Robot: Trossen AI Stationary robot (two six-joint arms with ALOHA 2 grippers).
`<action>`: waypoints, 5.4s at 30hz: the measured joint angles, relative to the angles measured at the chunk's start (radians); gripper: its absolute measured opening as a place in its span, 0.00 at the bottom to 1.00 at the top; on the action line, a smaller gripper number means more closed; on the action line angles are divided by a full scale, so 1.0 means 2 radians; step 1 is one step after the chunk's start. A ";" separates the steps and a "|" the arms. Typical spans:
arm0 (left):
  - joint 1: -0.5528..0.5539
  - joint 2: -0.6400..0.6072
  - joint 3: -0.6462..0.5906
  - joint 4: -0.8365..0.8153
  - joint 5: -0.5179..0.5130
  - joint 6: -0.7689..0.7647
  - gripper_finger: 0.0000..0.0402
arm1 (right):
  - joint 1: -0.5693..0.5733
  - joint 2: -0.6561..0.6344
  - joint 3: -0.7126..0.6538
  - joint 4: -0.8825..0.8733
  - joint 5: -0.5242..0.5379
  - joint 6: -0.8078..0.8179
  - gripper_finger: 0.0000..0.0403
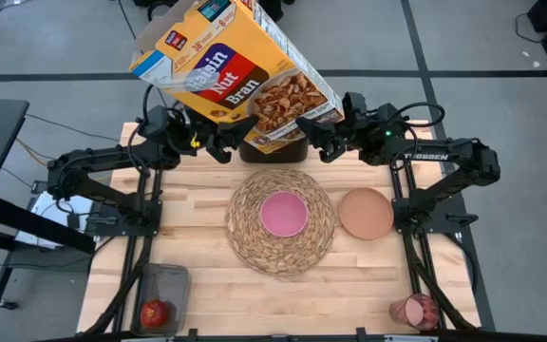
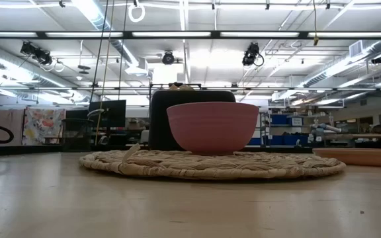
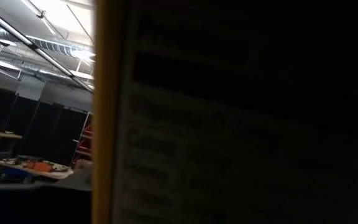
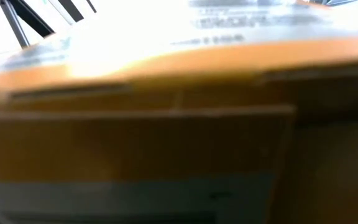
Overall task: Arrange a breakfast setting
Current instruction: Pour the cereal from the box into the pink bowl
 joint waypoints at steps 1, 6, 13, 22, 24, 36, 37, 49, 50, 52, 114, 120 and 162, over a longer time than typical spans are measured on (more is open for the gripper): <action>0.000 0.000 0.000 0.000 -0.001 -0.001 0.75 | 0.000 0.000 0.000 0.000 0.000 -0.001 0.64; 0.000 -0.001 0.001 0.000 -0.006 0.000 0.92 | -0.001 0.000 0.000 0.013 0.008 -0.018 0.64; 0.000 -0.031 0.001 -0.042 0.001 0.033 0.98 | -0.002 -0.006 0.001 0.017 0.008 -0.023 0.64; -0.006 -0.130 0.001 -0.232 0.003 0.038 0.98 | -0.012 -0.054 -0.002 -0.055 -0.014 -0.035 0.64; -0.010 -0.156 0.001 -0.279 0.003 0.039 0.98 | -0.014 -0.077 -0.017 -0.066 -0.014 -0.035 0.64; -0.069 -0.231 0.001 -0.424 -0.024 0.024 0.98 | -0.023 -0.300 -0.173 -0.161 -0.018 0.004 0.64; -0.073 -0.230 0.001 -0.422 -0.024 0.021 0.98 | -0.023 -0.319 -0.182 -0.178 -0.018 0.005 0.64; -0.078 -0.222 0.000 -0.412 -0.025 -0.005 0.98 | -0.022 -0.519 -0.201 -0.474 -0.075 0.022 0.64; -0.078 -0.221 0.000 -0.413 -0.025 -0.003 0.98 | -0.022 -0.534 -0.201 -0.494 -0.083 0.026 0.64; -0.078 -0.217 0.000 -0.413 -0.025 -0.004 0.98 | -0.022 -0.559 -0.200 -0.529 -0.101 0.032 0.64; -0.113 -0.174 0.001 -0.459 -0.026 -0.015 0.98 | -0.022 -0.532 -0.188 -0.923 -0.043 -0.162 0.63; -0.113 -0.166 0.000 -0.455 -0.026 -0.015 0.98 | -0.022 -0.528 -0.188 -0.919 -0.044 -0.169 0.63; -0.112 -0.167 0.000 -0.445 -0.026 -0.015 0.98 | -0.022 -0.507 -0.186 -0.919 -0.062 -0.194 0.63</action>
